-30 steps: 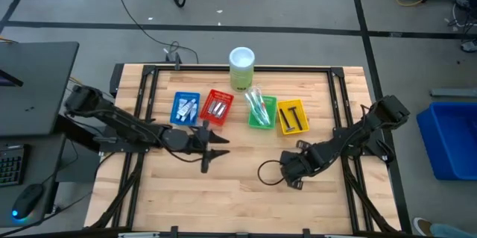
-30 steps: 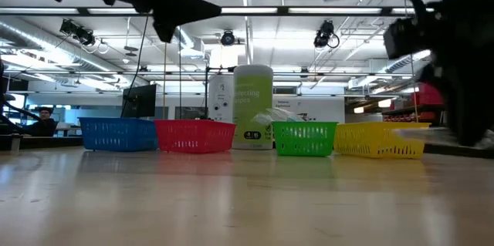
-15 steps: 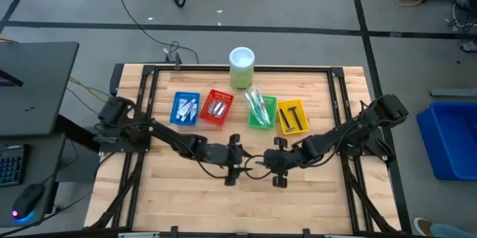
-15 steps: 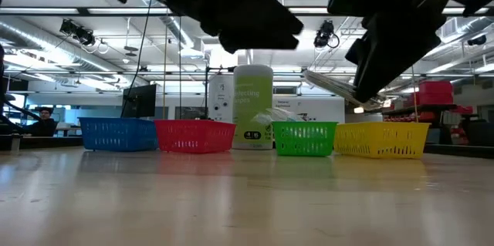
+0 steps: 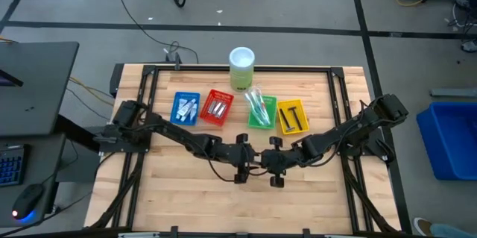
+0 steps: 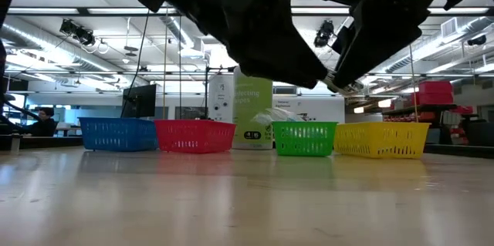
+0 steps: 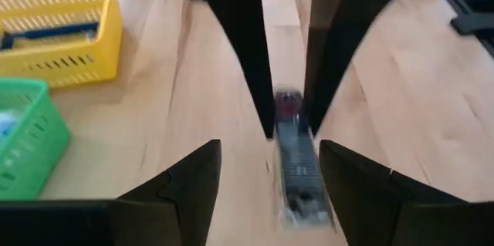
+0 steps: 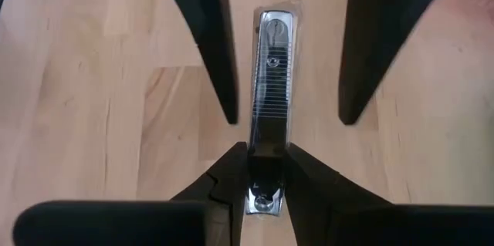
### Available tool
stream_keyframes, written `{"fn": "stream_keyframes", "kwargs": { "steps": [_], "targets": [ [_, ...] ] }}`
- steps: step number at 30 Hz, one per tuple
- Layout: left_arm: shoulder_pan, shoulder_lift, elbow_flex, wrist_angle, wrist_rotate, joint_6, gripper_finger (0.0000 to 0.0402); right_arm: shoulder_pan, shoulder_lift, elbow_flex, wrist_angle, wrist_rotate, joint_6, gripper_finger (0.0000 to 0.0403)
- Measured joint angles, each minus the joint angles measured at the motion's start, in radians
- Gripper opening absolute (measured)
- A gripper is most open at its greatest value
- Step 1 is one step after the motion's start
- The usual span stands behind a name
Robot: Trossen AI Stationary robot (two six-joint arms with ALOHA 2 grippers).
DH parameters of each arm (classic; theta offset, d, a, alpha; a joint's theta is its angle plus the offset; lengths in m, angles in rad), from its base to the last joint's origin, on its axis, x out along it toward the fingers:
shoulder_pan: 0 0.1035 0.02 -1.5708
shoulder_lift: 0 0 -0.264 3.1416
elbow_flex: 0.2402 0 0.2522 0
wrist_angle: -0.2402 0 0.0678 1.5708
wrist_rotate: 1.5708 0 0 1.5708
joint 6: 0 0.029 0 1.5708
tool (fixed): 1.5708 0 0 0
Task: Pick & Place Travel size toiletries
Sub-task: Put the silver nail cutter into the red basket
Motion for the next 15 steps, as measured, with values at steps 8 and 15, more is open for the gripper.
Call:
{"fn": "stream_keyframes", "kwargs": {
  "steps": [8,15],
  "targets": [
    [0.001,-0.001,0.002,-0.001,-0.007,0.016,0.0155,0.0,0.0,0.0,0.009,0.019,-0.008,0.0084],
    [0.002,-0.001,0.001,-0.071,0.052,0.001,0.0077,0.0,0.0,0.0,-0.003,0.026,0.001,0.012]
  ]
}}
